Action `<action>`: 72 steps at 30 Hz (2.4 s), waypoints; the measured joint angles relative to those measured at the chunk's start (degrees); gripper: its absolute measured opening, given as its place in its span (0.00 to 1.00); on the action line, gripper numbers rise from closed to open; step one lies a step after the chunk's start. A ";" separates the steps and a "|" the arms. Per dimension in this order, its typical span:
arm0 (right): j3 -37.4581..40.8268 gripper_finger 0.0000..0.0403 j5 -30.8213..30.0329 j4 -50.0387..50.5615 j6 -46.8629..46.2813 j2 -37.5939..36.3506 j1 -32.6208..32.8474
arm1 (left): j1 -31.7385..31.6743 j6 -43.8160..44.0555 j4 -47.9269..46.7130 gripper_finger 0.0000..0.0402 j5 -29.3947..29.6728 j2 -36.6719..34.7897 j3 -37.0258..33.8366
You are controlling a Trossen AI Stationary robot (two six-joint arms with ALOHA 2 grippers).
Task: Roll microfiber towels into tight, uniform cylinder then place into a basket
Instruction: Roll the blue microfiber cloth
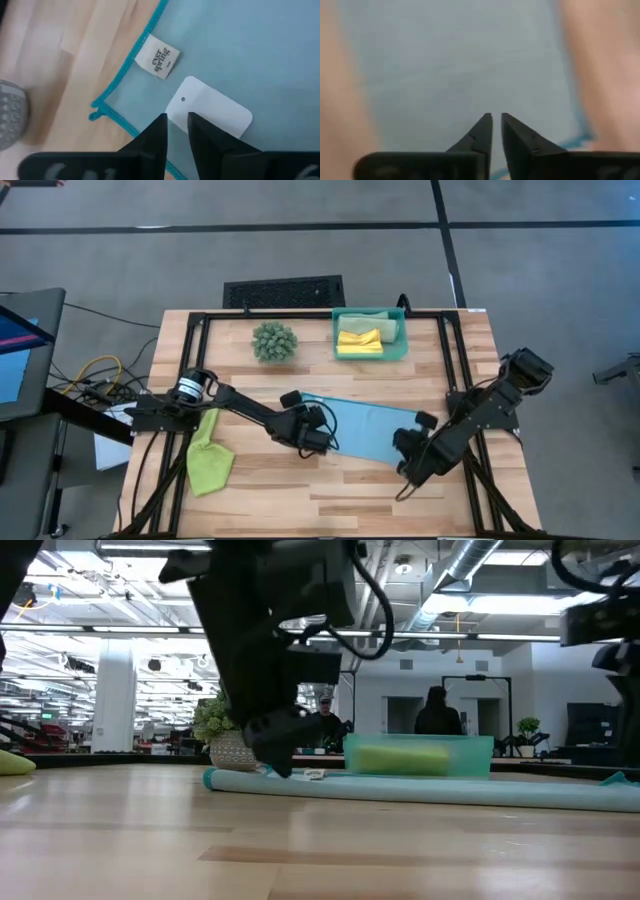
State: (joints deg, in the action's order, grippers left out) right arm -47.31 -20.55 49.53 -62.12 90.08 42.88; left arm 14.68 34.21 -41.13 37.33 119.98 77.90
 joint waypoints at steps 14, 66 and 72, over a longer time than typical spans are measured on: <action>-0.49 0.05 7.86 -32.09 20.04 8.91 2.81 | -6.22 -21.12 1.78 0.09 14.16 -0.03 6.41; 8.15 0.03 -5.07 -68.11 38.39 3.96 6.15 | -5.63 -21.20 11.14 0.01 10.72 -1.86 2.08; 7.15 0.03 -13.19 -72.02 42.52 3.91 5.46 | -0.57 -20.47 1.25 0.01 9.74 -2.00 8.69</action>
State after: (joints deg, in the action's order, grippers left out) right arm -40.16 -33.74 -22.49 -19.60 93.99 48.34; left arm 14.11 13.74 -39.88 47.07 117.99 86.59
